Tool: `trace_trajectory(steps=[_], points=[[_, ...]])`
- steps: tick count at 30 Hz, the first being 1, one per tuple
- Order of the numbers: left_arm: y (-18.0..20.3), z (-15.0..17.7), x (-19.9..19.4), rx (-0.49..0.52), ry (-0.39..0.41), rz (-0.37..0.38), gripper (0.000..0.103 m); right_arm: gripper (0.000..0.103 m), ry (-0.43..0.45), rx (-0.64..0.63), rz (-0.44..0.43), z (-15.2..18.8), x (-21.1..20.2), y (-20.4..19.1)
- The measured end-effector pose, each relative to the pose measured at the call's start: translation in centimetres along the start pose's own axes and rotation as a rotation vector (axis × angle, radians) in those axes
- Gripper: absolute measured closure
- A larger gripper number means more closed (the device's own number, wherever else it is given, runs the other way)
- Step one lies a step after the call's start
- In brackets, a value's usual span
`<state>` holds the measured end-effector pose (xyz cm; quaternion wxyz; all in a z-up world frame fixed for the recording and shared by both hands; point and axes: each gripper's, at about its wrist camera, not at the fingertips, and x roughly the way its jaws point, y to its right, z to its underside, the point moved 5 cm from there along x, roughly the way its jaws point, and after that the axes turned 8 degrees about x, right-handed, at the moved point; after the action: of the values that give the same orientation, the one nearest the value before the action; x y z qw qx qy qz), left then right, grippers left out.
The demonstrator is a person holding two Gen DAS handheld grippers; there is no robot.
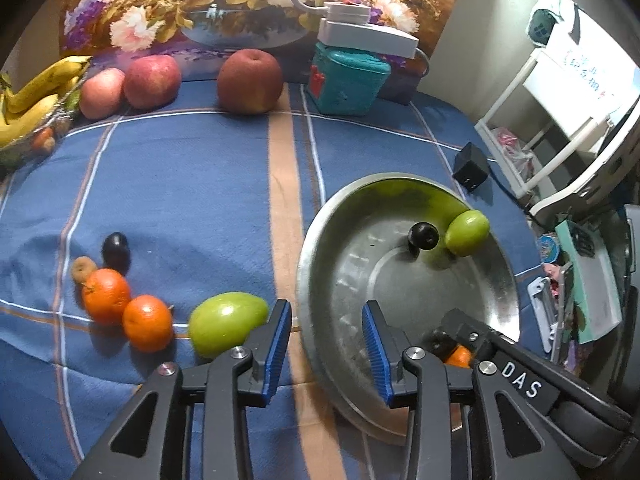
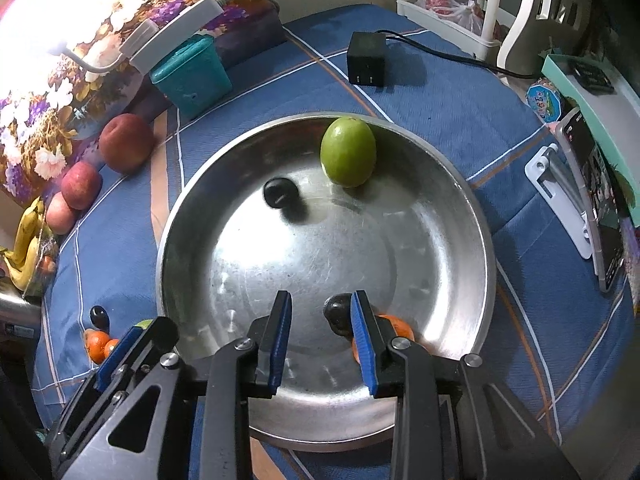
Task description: Organize fruits
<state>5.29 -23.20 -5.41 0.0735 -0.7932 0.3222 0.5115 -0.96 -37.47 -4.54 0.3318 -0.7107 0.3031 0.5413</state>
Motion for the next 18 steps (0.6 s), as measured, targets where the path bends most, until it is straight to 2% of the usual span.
trace_trajectory(steps=[9,10,11,13,18], points=[[-3.1,0.9,-0.5,-0.045,-0.061,-0.134,0.058,0.072,-0.008,-0.057,0.050,0.5,0.3,-0.8],[-3.5,1.1,-0.5,-0.053,-0.070,-0.154,0.053,0.068,-0.007,-0.065,0.055,0.5,0.3,-0.9],[-4.0,1.3,-0.6,-0.063,-0.080,-0.174,0.044,0.055,-0.006,-0.068,0.058,0.6,0.3,-1.0],[-4.7,1.6,-0.6,-0.078,-0.093,-0.204,0.030,0.041,-0.001,-0.080,0.073,0.6,0.4,-1.1],[-5.8,2.1,-0.8,-0.092,-0.108,-0.249,0.020,0.033,-0.001,-0.098,0.091,0.8,0.5,-1.2]])
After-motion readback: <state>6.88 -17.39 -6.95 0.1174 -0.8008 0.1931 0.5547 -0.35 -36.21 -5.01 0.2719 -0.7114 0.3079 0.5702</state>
